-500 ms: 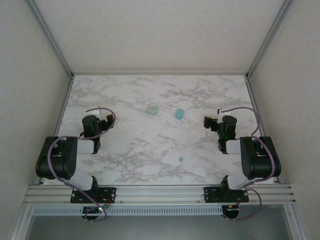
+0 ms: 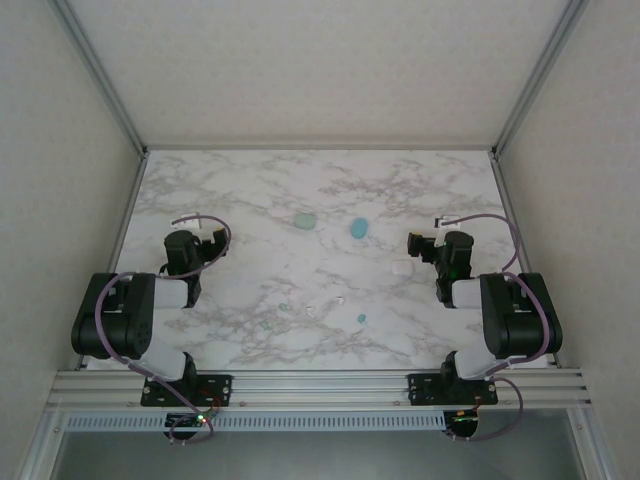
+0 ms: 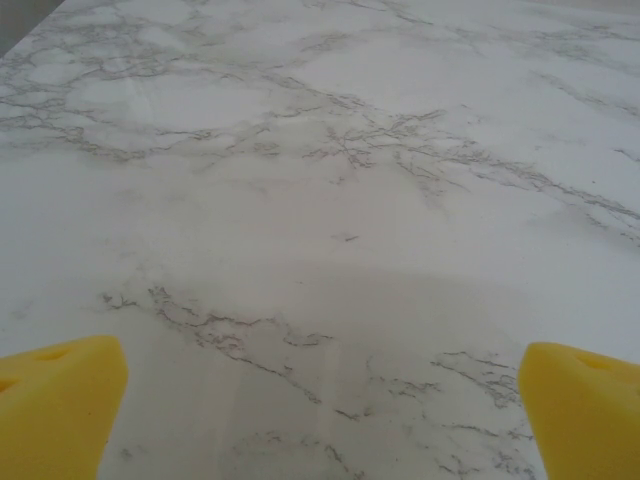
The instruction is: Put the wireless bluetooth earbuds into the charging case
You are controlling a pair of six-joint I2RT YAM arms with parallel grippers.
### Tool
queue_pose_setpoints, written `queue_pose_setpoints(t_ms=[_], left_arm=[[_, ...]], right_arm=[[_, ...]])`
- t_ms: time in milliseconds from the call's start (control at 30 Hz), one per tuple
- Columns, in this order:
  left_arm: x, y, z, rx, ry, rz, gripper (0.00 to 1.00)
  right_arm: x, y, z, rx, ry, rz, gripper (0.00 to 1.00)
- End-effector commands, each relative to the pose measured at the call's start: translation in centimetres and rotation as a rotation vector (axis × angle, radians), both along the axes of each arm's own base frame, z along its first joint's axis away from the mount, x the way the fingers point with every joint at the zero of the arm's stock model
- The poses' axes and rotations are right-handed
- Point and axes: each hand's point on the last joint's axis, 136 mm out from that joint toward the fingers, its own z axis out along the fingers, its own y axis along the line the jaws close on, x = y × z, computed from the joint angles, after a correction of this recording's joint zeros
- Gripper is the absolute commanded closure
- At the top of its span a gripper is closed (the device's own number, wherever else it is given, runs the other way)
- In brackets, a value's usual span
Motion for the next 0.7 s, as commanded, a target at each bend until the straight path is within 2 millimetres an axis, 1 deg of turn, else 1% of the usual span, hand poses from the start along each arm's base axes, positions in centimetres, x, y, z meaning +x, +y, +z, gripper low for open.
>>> queue_pose_setpoints(t_ms=[0,333,433,500,567,600,667], left_arm=[[0.8,0.1,1.5,-0.004,-0.049,0.012,0.00],[0.8,0.1,1.5,-0.004,-0.051,0.010,0.00],[0.9,-0.4,1.6,-0.004,-0.044,-0.017,0.00],[0.8,-0.1,1.9,-0.005,-0.050,-0.006,0.00],[0.7,0.3,2.9,-0.009,-0.051,0.019,0.00],[0.5,0.4,3.2,-0.013,-0.035,0.025,0.00],[0.2,0.7,4.3,-0.028,-0.020,0.044,0.00]], right_arm=[[0.7,0.1,1.0,-0.001,-0.030,-0.005,0.01],[0.7,0.1,1.0,0.000,-0.032,-0.003,0.01],[0.7,0.5,1.2,0.002,-0.036,0.022,0.01],[0.6,0.8,1.5,-0.002,-0.032,0.034,0.01],[0.5,0.9,1.8,-0.004,-0.009,0.038,0.01],[1.1,0.8,3.1,0.001,-0.002,0.030,0.01],[1.0,0.2,3.7,0.016,0.103,-0.017,0.01]])
